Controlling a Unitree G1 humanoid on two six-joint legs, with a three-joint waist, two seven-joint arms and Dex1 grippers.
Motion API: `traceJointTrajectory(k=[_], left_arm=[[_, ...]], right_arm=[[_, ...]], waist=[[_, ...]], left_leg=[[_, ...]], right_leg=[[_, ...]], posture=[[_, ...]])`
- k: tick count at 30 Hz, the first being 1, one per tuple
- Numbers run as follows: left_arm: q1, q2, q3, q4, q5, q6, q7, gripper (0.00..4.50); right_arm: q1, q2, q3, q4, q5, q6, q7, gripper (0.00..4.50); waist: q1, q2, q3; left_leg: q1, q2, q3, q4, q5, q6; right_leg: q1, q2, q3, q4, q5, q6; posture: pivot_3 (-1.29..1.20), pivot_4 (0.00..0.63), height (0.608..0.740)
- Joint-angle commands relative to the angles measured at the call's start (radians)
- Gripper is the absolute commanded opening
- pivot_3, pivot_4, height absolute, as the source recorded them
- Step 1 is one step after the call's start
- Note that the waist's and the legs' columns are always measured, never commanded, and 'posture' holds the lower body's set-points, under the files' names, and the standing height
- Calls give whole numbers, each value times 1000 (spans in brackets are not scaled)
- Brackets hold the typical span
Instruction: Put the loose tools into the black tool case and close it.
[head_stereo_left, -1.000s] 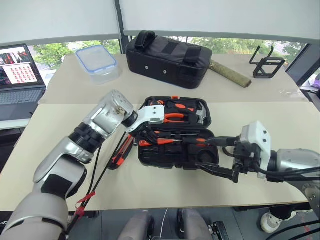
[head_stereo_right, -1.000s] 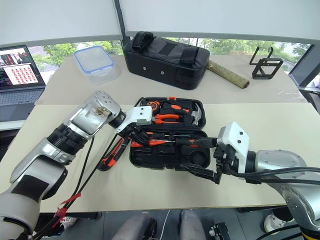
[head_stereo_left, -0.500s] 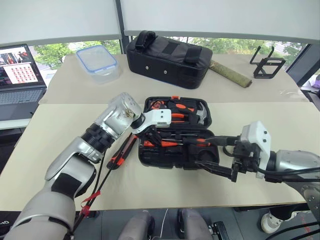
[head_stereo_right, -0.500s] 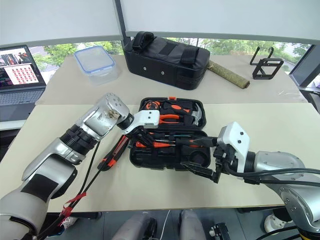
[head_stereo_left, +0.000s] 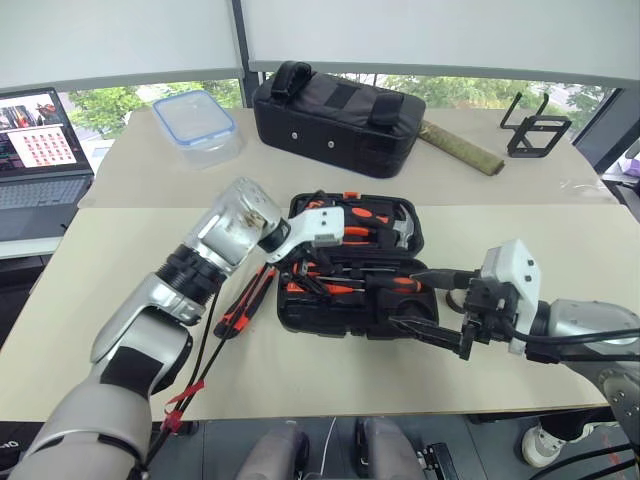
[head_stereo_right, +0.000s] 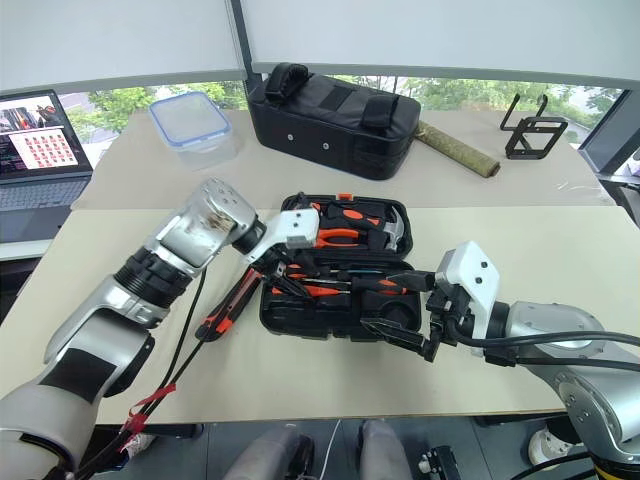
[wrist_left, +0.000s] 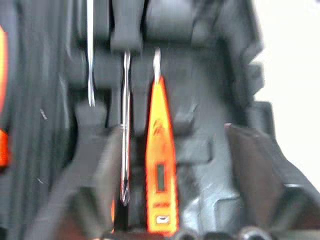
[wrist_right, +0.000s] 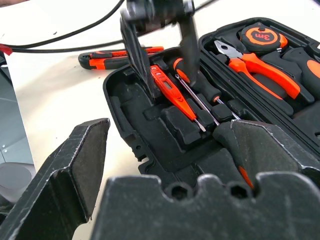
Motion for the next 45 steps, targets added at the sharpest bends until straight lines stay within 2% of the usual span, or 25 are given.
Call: traceJointTrajectory(k=[1,4,10,17,26,31,38,45], left_arm=[[21,34,83,-62,-68,23,-7,3373],[66,27,117,-45,-82,-18,40,2419],[157,-6,146,-5,-83,-144,122,114],[229,-22,96,81,9,-269,222,45],[307,-20,110,78,9,-312,257,45],[333,-8,144,11,-19,-280,257,45],[360,-6,260,-126,-119,-229,294,45],[435,-11,244,-141,-90,-237,368,45]], right_arm=[[-6,5,-16,-4,4,-30,6,4500],[-14,2,-14,5,2,-31,13,4500],[-37,-1,-8,23,3,-27,19,4500],[-37,-3,-12,24,12,-19,20,4500],[-32,-6,-21,18,38,-7,13,4500],[-52,-4,-8,37,38,-8,15,4500],[-77,3,21,57,29,-9,20,4500],[-78,4,29,52,34,-7,16,4500]], waist=[[0,0,0],[0,0,0],[6,0,0],[5,0,0],[9,0,-1],[5,0,-1],[2,0,0],[4,0,0]], left_leg=[[0,0,0,0,0,0],[1,0,0,0,0,0],[1,-1,0,0,0,0],[1,0,0,0,0,0],[9,1,-1,-1,-1,1],[9,1,0,-1,-1,1],[8,1,0,-1,-1,1],[9,0,0,-1,-1,1]], right_leg=[[0,0,0,0,0,0],[0,1,0,0,0,0],[1,1,0,0,0,0],[2,-1,0,0,0,0],[10,-1,1,-2,0,0],[10,-1,0,-2,0,0],[9,-1,0,-2,0,0],[9,-1,0,-2,0,0]], posture=[[0,150,715],[0,150,715],[0,150,715],[0,150,715],[0,150,715],[0,150,715],[0,150,715],[0,150,715]])
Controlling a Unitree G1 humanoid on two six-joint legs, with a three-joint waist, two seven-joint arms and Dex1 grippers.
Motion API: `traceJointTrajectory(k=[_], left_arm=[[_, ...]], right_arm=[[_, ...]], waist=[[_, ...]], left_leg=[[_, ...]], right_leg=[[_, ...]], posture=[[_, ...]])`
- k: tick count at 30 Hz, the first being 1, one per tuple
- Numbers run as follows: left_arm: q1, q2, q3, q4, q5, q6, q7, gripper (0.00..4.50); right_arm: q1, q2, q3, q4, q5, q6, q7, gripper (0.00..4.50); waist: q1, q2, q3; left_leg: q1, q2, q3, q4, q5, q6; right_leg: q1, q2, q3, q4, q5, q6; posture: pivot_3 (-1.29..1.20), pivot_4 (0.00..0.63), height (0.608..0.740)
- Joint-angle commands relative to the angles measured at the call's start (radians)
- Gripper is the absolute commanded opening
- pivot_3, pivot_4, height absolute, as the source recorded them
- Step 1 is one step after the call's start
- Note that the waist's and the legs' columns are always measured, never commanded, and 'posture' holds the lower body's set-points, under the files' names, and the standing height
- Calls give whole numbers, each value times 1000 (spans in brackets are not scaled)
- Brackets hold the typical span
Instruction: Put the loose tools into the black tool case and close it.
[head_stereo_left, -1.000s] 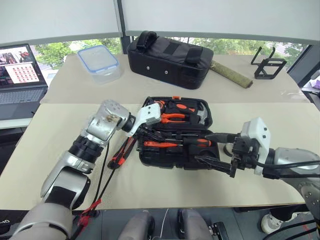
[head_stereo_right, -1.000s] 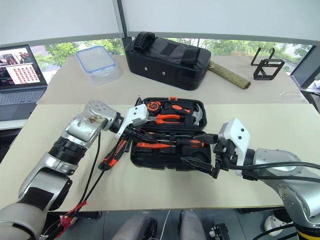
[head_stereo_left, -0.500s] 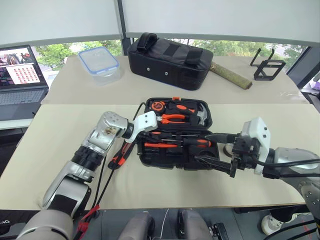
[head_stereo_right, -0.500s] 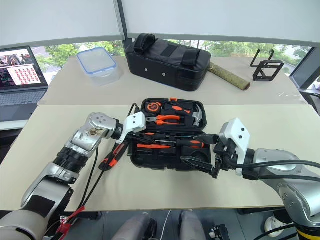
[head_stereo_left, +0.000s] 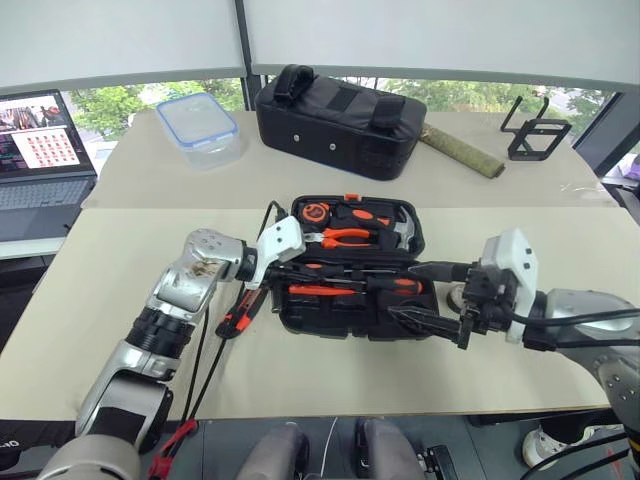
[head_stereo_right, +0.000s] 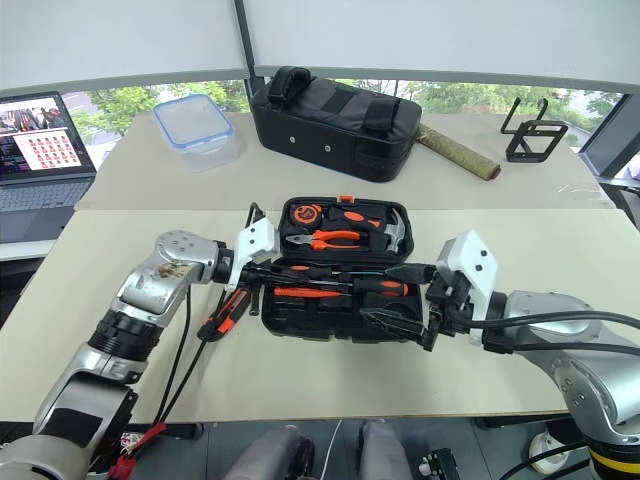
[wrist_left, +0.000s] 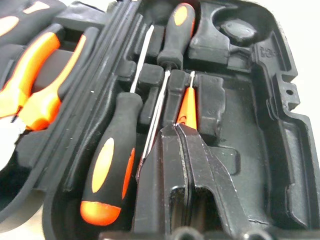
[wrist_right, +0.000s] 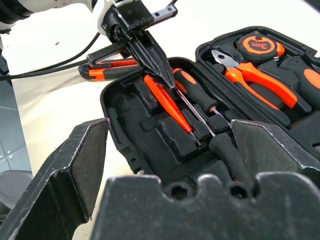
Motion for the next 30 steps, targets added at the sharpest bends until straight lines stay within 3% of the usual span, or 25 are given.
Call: traceJointTrajectory(k=[1,8,22,30], left_arm=[[18,-10,-5,-10,17,-18,47,45],[81,-38,-6,39,56,-66,154,45],[193,-36,107,-171,-92,-7,186,45],[182,-30,59,-79,-23,-46,217,45]], right_arm=[[-14,4,-15,-16,17,-5,-1,4500],[-16,1,-16,-17,21,-1,-2,4500],[-25,1,8,1,8,-8,6,4500],[-44,3,22,8,8,-7,7,4500]], waist=[[1,0,0],[6,0,0],[-1,1,-1],[6,1,-1]], left_leg=[[0,0,0,0,0,0],[1,0,0,0,0,0],[2,0,0,-1,0,0],[2,0,0,-1,0,0]], right_leg=[[0,0,0,0,0,0],[1,0,0,-1,0,0],[1,0,0,-1,0,0],[2,0,0,-1,0,0]], posture=[[0,150,715],[0,150,715],[0,150,715],[0,150,715]])
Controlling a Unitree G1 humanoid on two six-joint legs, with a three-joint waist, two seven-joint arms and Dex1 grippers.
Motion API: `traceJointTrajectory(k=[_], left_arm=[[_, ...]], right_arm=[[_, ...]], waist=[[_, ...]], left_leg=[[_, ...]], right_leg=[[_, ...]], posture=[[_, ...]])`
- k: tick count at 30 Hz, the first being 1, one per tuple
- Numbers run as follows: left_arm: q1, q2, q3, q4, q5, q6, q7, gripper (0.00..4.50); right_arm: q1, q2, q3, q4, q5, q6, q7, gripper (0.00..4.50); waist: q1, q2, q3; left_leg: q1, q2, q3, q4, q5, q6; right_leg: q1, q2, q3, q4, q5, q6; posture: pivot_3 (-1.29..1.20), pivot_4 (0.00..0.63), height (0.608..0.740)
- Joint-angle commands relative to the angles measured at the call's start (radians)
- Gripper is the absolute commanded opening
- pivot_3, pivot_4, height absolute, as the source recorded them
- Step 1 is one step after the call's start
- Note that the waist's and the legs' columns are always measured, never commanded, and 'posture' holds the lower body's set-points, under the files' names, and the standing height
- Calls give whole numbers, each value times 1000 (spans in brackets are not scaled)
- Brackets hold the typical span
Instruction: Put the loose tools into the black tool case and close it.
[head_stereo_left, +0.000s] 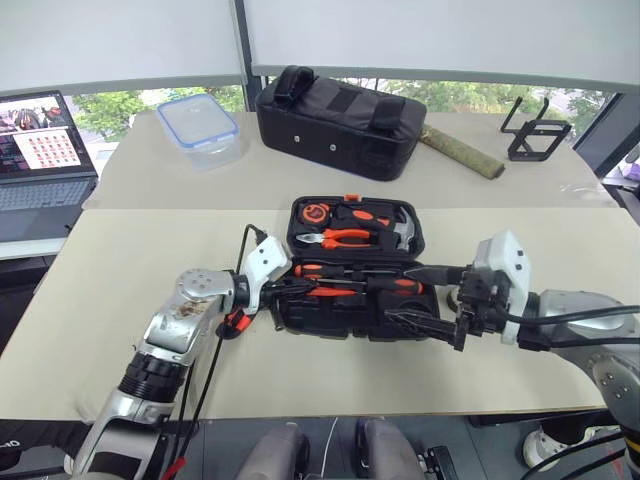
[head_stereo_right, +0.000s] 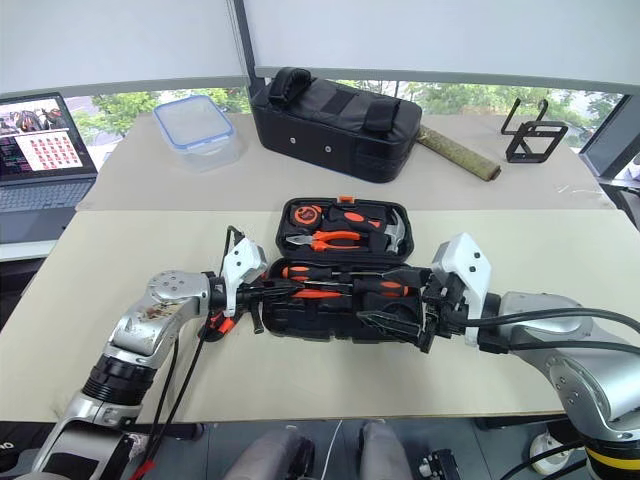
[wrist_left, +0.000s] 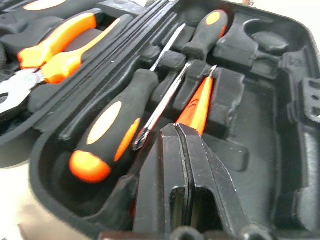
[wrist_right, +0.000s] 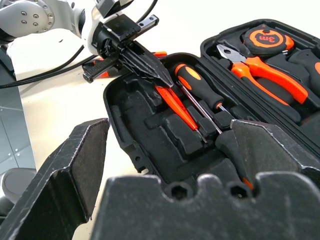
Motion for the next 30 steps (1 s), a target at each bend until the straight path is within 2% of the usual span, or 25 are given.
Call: traceJointTrajectory(k=[1,13,18,21,24,26,30], left_arm=[[-6,6,-27,36,27,-7,6,45],[45,57,-52,51,55,-72,-1,45],[13,40,14,-4,-30,-16,5,45],[33,89,96,-128,-119,96,-3,45],[65,163,196,-236,-192,244,29,733],[121,245,306,-296,-228,367,61,1491],[198,337,424,-345,-261,488,108,3002]], right_arm=[[-20,3,-11,-11,10,-6,5,4500],[-16,2,-14,-9,12,-6,6,4500],[-24,3,-2,-7,5,-11,10,4500],[-32,-7,8,-10,-10,-27,25,4500],[-37,-27,6,-17,-10,-31,57,4500],[-45,-43,-5,-21,12,-25,92,4500],[-52,-62,-9,-19,22,-28,134,4500]], waist=[[2,0,0],[2,1,-1],[2,1,-1],[-1,1,-1],[-9,1,0],[-12,1,0],[-11,1,0]], left_leg=[[0,0,0,0,0,0],[2,0,0,-1,0,0],[3,0,0,-1,0,0],[2,0,0,-1,0,0],[-1,1,0,-1,0,0],[0,1,0,-2,0,0],[5,1,2,-7,0,0]], right_leg=[[0,0,0,0,0,0],[1,0,0,0,0,0],[2,0,0,0,0,0],[0,0,0,0,0,0],[-2,1,0,1,0,0],[-2,1,0,1,0,0],[0,4,0,0,0,0]], posture=[[0,150,715],[0,150,715],[0,150,715],[0,150,715],[0,150,715],[0,150,715],[0,150,715]])
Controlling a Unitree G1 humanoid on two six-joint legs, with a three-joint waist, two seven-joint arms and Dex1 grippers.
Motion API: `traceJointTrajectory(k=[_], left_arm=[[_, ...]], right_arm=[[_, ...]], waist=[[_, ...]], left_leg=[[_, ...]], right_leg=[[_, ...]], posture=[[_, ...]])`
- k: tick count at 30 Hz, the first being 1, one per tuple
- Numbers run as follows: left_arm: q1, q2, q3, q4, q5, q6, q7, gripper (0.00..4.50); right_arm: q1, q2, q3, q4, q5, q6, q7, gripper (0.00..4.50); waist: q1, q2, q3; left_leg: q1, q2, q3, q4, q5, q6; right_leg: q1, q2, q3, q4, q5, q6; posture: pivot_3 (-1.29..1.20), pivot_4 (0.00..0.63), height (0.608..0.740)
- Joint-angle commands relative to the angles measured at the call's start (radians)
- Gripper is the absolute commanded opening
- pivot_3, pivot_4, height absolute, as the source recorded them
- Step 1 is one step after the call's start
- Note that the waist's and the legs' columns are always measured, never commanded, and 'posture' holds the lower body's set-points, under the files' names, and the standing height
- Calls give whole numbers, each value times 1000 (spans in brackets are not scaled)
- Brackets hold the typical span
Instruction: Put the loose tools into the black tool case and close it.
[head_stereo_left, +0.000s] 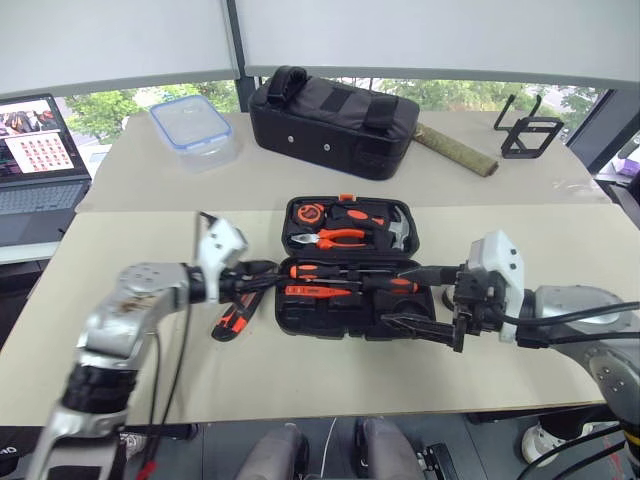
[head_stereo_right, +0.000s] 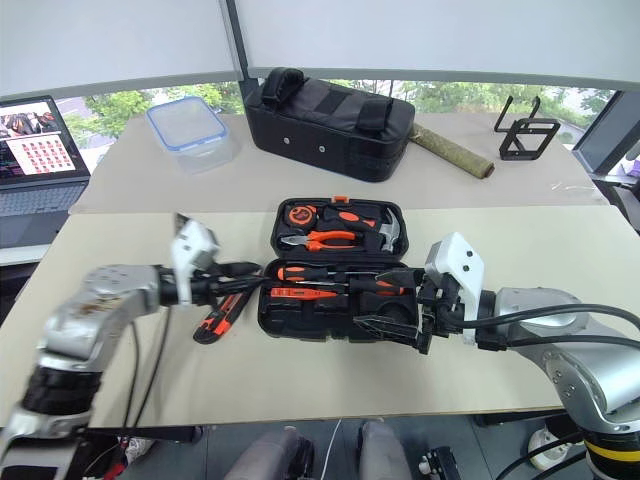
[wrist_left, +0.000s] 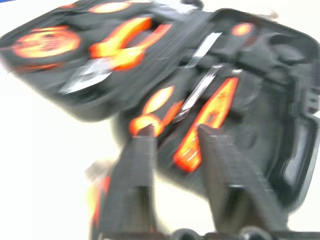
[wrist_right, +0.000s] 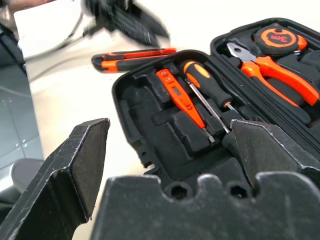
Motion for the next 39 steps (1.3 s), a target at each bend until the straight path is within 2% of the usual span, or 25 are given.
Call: traceJointTrajectory(k=[1,4,7,10,14,23,27,28,29,34,36,39], left_arm=[[78,87,135,-65,-28,108,36,3362],[186,192,237,-100,-33,212,37,4443],[143,190,208,-167,-114,307,52,4443],[53,176,104,-215,-140,408,108,4443],[-42,145,-13,-240,-163,499,163,4443],[-93,151,-305,-184,-55,470,252,4443],[-78,147,-338,-153,-30,433,258,4443],[-73,148,-335,-149,-29,424,253,3933],[-67,152,-332,-144,-28,414,246,3704],[-83,193,-256,-33,-31,297,163,1759],[-120,203,-205,32,-48,205,91,1743],[-204,217,-161,102,-79,-20,-115,1743]], right_arm=[[-26,-23,-22,-25,19,-26,52,4500],[-49,-30,2,-33,19,-27,92,4500],[-60,-23,15,-32,18,-21,101,4500],[-60,-20,24,-37,11,-20,102,4500],[-51,-21,21,-60,25,-9,95,4500],[-13,-10,25,-116,9,-15,50,4500],[-8,-9,23,-116,-3,-22,36,4500],[-7,-9,21,-117,-5,-24,33,4500],[-7,-9,19,-116,-4,-24,30,4500],[-12,-11,6,-103,12,-9,15,4500],[-11,-18,-6,-94,35,3,22,4500],[-6,-31,-17,-84,33,-2,37,4500]], waist=[[3,0,0],[2,-1,1],[15,-1,1],[32,-1,2],[28,-2,2],[15,-2,2],[17,-2,2],[18,-2,2],[18,-2,2],[15,-2,2],[14,-2,2],[15,-3,3]], left_leg=[[0,0,0,-1,0,0],[1,0,0,-4,0,0],[2,0,0,-5,0,0],[3,-1,0,-4,-4,-7],[3,-1,1,-4,-3,-7],[3,0,0,-7,-2,-6],[4,0,1,-7,-2,-7],[5,0,1,-7,-2,-7],[5,0,1,-7,-2,-7],[5,0,1,-7,-1,-6],[5,0,1,-7,-1,-6],[4,0,0,-7,-1,-6]], right_leg=[[0,0,0,0,0,0],[0,0,0,-2,0,0],[1,0,-1,-2,0,0],[2,-1,-1,-3,0,0],[3,-1,0,-2,0,0],[1,-4,1,-2,0,-1],[3,-4,1,-2,0,-1],[3,-4,1,-2,0,-1],[3,-4,1,-2,0,-1],[2,-3,1,-1,0,-1],[1,-3,1,-1,0,-1],[1,-3,0,-1,0,-1]], posture=[[0,150,715],[0,150,715],[0,150,715],[0,150,715],[0,150,715],[0,150,715],[0,150,715],[0,150,715],[0,150,715],[0,150,715],[0,150,715],[0,150,715]])
